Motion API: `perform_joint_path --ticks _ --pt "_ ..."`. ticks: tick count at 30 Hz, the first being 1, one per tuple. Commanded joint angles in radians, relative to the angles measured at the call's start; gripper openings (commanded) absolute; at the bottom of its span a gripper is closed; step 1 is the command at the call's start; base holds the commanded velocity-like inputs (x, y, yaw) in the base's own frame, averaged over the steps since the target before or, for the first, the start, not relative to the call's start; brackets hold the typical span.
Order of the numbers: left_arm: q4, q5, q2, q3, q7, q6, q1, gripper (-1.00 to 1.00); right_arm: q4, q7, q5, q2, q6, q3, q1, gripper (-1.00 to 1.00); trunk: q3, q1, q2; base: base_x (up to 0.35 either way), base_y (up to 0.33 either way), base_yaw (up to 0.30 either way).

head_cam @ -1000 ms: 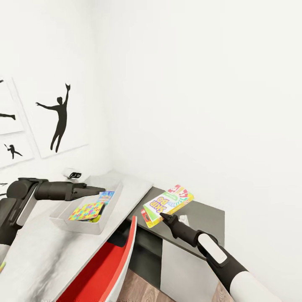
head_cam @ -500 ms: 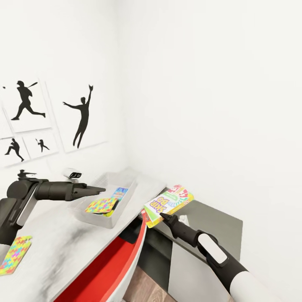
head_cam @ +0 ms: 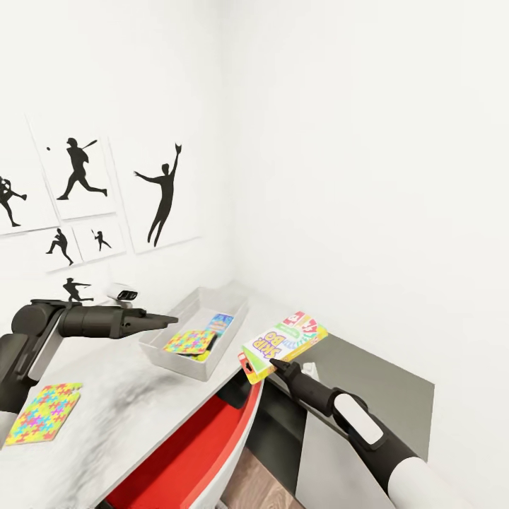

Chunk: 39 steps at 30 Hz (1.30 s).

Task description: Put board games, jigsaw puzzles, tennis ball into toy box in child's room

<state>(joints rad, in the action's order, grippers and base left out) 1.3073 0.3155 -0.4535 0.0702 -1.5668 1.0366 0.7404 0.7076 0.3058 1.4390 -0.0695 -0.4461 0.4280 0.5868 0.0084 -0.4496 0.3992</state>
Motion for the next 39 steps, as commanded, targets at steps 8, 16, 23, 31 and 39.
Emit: perform_joint_path --ticks 8,16,23,31,39 --pt "0.0 0.0 -0.001 0.002 -0.004 0.011 0.001 1.0 0.01 0.002 0.006 -0.001 0.0 0.004 0.001 -1.0 0.0 0.0 0.001 0.03 0.0 0.009" --pt "0.0 0.0 -0.001 0.002 -0.004 0.011 0.001 1.0 0.037 0.001 0.005 -0.002 0.0 0.005 0.001 -1.0 0.0 0.0 0.001 0.209 0.0 0.234" --pt "0.0 0.0 -0.001 0.002 -0.004 0.011 -0.001 1.0 0.039 0.0 0.005 -0.002 0.0 0.006 0.001 -1.0 0.0 0.0 0.001 0.042 0.0 0.061" --pt "-0.001 0.0 -0.001 0.002 -0.004 0.011 -0.001 1.0 0.04 0.001 0.005 -0.001 0.0 0.006 0.001 -1.0 0.0 0.0 0.001 0.03 0.0 0.001" --pt "-0.003 0.0 -0.001 0.002 -0.004 0.011 -0.001 1.0 0.041 0.001 0.005 -0.001 0.0 0.006 0.001 -1.0 0.0 0.0 0.001 0.28 0.0 0.0"
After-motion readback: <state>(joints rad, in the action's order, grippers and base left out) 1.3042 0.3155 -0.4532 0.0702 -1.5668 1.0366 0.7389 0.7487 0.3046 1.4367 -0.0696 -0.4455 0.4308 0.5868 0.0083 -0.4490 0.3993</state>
